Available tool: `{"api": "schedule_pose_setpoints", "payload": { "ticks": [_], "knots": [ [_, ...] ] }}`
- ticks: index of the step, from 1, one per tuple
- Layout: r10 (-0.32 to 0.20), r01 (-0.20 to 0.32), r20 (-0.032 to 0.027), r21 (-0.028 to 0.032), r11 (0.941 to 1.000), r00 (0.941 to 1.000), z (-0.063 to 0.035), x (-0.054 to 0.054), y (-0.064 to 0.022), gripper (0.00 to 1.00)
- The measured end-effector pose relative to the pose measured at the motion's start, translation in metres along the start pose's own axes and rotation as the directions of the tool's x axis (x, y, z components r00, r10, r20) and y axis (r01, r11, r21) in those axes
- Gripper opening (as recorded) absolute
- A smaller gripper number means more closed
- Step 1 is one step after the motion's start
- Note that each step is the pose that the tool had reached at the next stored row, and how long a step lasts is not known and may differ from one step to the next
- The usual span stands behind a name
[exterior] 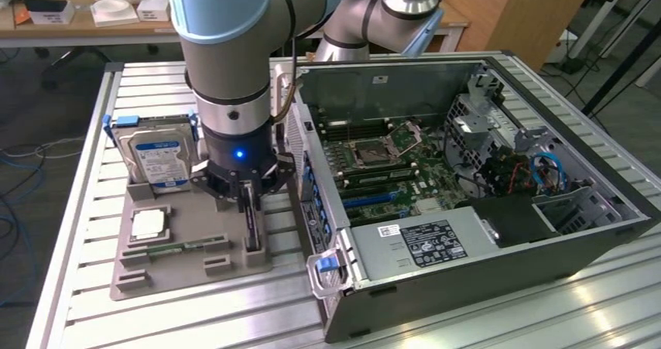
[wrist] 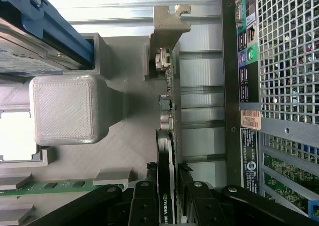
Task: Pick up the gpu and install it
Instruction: 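Pick up the gpu and move the gpu toward the slot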
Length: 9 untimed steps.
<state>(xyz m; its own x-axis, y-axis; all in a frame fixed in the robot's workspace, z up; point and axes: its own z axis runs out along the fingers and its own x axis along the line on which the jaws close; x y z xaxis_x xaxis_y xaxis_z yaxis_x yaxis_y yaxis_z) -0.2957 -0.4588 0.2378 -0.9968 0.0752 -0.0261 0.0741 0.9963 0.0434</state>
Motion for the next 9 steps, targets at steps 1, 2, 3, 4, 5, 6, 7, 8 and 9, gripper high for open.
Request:
{"api": "schedule_pose_setpoints", "payload": {
  "ticks": [1, 2, 3, 4, 5, 6, 7, 8, 9],
  "knots": [
    [0.0, 0.0, 0.0, -0.0001, 1.0, 1.0, 0.0, 0.0, 0.0, 0.31],
    [0.0, 0.0, -0.0002, 0.0, 1.0, 1.0, 0.0, 0.0, 0.0, 0.29],
    [0.0, 0.0, -0.0001, 0.0001, 1.0, 1.0, 0.0, 0.0, 0.0, 0.29],
    [0.0, 0.0, 0.0, 0.0, 1.0, 1.0, 0.0, 0.0, 0.0, 0.26],
    [0.0, 0.0, -0.0001, 0.0, 1.0, 1.0, 0.0, 0.0, 0.0, 0.26],
    [0.0, 0.0, 0.0, 0.0, 1.0, 1.0, 0.0, 0.0, 0.0, 0.26],
    [0.0, 0.0, 0.0, 0.0, 1.0, 1.0, 0.0, 0.0, 0.0, 0.26],
    [0.0, 0.0, 0.0, 0.0, 1.0, 1.0, 0.0, 0.0, 0.0, 0.26],
    [0.0, 0.0, -0.0001, 0.0, 1.0, 1.0, 0.0, 0.0, 0.0, 0.26]
  ]
}}
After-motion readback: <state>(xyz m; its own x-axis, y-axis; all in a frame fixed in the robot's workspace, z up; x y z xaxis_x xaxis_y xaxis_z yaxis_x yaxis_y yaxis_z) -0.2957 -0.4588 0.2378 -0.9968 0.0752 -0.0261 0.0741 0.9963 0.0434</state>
